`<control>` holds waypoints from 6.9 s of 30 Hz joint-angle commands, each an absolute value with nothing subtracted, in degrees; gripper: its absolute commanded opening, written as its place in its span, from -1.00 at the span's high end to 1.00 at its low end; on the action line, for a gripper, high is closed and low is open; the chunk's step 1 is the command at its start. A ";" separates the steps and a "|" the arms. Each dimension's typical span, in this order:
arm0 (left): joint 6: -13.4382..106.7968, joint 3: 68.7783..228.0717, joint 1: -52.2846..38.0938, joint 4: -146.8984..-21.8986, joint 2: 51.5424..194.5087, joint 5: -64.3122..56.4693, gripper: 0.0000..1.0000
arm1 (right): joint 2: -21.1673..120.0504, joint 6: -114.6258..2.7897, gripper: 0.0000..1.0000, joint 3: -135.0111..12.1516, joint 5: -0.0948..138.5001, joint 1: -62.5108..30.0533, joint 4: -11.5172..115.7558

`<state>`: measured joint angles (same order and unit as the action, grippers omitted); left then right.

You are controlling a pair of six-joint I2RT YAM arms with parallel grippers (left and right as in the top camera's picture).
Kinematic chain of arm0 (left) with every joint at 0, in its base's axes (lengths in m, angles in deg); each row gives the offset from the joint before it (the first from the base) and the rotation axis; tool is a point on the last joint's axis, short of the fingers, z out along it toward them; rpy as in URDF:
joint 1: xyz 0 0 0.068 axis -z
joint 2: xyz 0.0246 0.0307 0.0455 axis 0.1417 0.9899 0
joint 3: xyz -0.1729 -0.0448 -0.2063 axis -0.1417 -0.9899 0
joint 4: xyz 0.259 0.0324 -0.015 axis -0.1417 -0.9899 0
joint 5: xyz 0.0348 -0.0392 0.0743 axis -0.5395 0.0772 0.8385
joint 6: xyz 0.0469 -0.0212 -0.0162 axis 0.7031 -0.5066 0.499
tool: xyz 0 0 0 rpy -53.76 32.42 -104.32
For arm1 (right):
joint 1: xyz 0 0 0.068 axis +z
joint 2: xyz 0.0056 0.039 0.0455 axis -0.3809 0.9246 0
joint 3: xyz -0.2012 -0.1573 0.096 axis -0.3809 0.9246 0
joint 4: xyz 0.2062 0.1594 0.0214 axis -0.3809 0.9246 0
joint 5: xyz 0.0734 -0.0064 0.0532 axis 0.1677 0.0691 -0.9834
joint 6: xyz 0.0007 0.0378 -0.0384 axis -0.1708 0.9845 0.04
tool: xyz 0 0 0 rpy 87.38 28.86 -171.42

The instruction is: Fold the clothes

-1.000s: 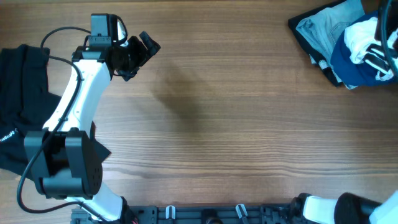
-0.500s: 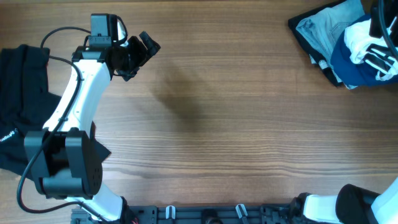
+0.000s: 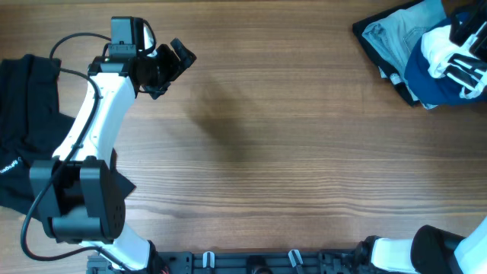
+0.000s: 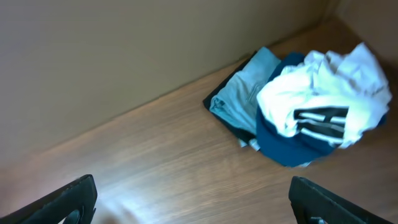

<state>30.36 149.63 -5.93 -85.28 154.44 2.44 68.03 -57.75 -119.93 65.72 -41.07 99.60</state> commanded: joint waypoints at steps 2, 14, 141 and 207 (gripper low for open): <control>31.67 150.33 -6.19 -85.09 153.64 3.01 -1.00 | 67.72 -50.58 -1.00 -119.97 65.13 -41.16 99.58; 31.67 150.33 -6.19 -85.09 153.64 3.01 -0.99 | 66.13 -60.84 -1.00 -119.97 56.56 -40.76 88.76; 76.77 150.33 -6.19 -64.28 128.70 20.93 -1.00 | -21.08 -90.76 -0.99 6.73 52.08 -23.58 33.44; 76.28 80.69 -7.67 -71.58 51.59 17.26 -0.99 | -21.06 -90.80 -1.00 6.73 52.10 -23.58 33.44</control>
<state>75.83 82.18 -7.37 -72.15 51.96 19.03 -20.60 -90.56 6.86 53.21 -23.67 33.60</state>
